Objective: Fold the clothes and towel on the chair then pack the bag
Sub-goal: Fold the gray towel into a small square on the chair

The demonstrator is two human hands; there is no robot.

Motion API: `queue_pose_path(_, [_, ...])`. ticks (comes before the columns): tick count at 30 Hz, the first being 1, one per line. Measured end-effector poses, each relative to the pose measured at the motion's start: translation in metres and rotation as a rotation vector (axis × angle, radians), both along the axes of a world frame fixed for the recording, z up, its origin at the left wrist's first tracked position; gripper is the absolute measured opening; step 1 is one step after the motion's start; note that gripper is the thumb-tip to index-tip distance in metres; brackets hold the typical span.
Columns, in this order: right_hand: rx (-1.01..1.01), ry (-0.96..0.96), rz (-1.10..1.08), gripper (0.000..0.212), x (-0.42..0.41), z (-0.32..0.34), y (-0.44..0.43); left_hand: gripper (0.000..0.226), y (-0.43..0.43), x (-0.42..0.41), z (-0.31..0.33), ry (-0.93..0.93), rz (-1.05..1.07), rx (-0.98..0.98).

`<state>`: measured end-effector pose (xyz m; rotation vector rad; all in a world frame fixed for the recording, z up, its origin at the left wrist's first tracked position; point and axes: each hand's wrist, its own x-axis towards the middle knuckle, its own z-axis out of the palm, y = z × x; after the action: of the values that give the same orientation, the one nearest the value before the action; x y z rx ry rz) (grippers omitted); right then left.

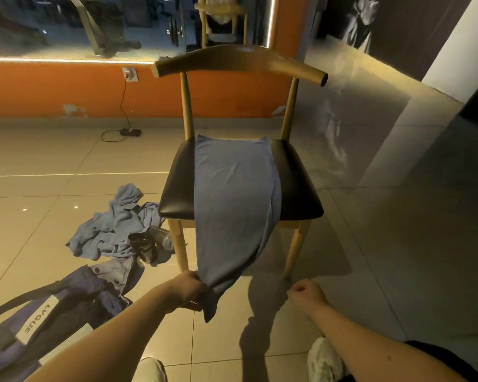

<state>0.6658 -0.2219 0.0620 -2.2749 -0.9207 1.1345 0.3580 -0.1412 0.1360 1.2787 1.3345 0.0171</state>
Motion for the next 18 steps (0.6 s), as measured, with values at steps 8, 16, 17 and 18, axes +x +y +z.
queue_pose_path(8, [0.077, 0.347, -0.069, 0.054, -0.033, 0.018, 0.032, 0.028, 0.002, 0.004, 0.042, -0.315, 0.225, 0.008])
queue_pose_path(16, [-0.029, 0.639, -0.120, 0.016, -0.069, -0.001, 0.023, 0.022, -0.022, 0.010, 0.079, -0.426, 0.548, -0.056])
queue_pose_path(17, [-0.057, 0.649, -0.144, 0.021, -0.071, -0.002, 0.019, 0.024, -0.026, 0.011, 0.083, -0.447, 0.570, -0.081])
queue_pose_path(18, [-0.064, 0.662, -0.159, 0.024, -0.072, -0.005, 0.015, 0.025, -0.028, 0.012, 0.086, -0.467, 0.588, -0.105])
